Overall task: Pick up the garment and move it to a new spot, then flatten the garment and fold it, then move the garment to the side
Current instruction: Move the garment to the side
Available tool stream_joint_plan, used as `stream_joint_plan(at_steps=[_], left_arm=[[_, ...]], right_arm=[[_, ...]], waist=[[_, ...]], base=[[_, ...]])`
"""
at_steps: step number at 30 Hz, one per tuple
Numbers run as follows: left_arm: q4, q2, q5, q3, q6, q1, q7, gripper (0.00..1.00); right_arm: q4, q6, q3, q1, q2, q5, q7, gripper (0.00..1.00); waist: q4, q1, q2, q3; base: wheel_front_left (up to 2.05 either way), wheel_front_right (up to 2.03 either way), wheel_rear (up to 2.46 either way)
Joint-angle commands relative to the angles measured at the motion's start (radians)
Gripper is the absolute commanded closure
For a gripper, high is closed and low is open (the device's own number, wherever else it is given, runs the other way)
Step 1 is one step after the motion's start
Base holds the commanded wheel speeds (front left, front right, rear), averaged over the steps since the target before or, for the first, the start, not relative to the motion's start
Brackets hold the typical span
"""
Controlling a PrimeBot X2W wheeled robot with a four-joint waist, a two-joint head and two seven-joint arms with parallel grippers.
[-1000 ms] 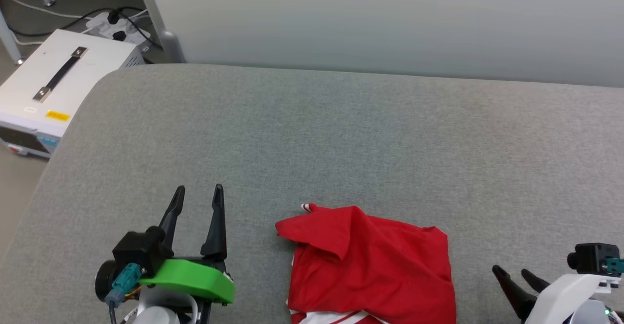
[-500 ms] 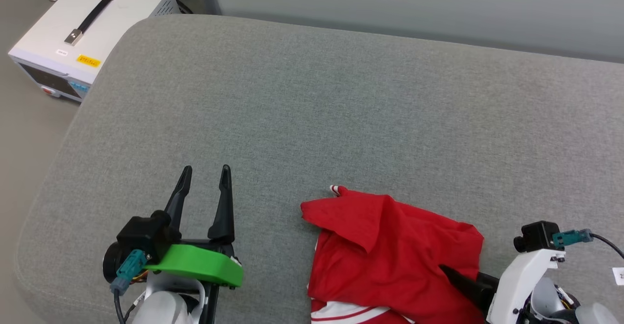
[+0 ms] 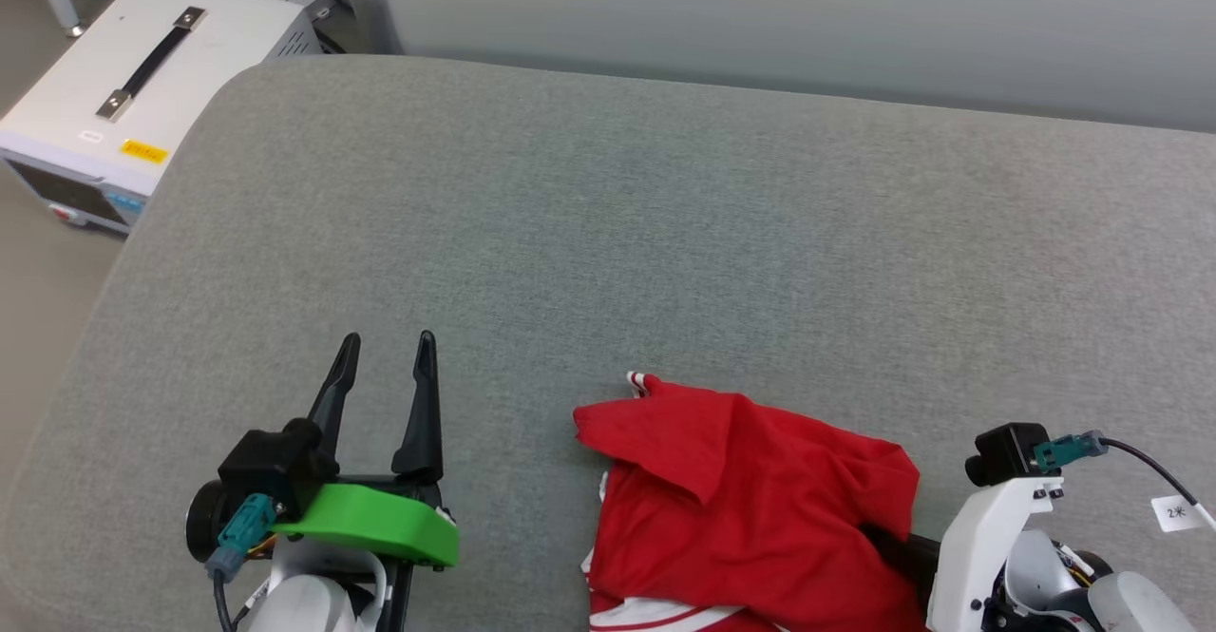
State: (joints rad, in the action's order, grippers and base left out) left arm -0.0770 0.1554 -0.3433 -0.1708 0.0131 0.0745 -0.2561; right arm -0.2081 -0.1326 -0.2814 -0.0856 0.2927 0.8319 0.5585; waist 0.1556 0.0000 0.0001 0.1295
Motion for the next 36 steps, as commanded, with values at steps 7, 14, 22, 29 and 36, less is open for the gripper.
stream_joint_plan(at_steps=[7,14,22,29,36], left_arm=[[0.021,-0.005,0.021,0.019,-0.012,-0.019,-0.006,0.00],[0.027,-0.014,0.029,0.009,-0.028,-0.012,-0.006,0.00],[0.060,0.001,0.059,-0.011,-0.043,0.056,-0.002,0.00],[0.117,0.046,0.096,-0.038,-0.071,0.173,0.036,0.00],[0.157,0.065,0.115,-0.072,-0.095,0.292,0.064,0.00]], right_arm=[[0.027,0.002,0.038,-0.019,0.075,-0.173,0.021,1.00],[0.057,0.002,0.089,-0.039,0.124,-0.263,0.069,1.00],[0.000,0.002,0.128,-0.220,0.164,-0.326,0.013,1.00],[-0.149,0.002,0.190,-0.428,0.214,-0.373,-0.068,1.00],[-0.334,0.002,0.269,-0.602,0.308,-0.446,-0.154,1.00]], waist=[[-0.180,0.0000,-0.0001,-0.043],[-0.326,0.0000,-0.0001,-0.019],[-0.442,0.0000,-0.0001,0.118],[-0.447,0.0000,-0.0001,0.291],[-0.401,0.0000,-0.0001,0.433]], base=[[0.00,0.00,0.00],[0.00,0.00,0.00],[0.00,0.00,0.00],[0.00,0.00,0.00],[0.00,0.00,0.00]])
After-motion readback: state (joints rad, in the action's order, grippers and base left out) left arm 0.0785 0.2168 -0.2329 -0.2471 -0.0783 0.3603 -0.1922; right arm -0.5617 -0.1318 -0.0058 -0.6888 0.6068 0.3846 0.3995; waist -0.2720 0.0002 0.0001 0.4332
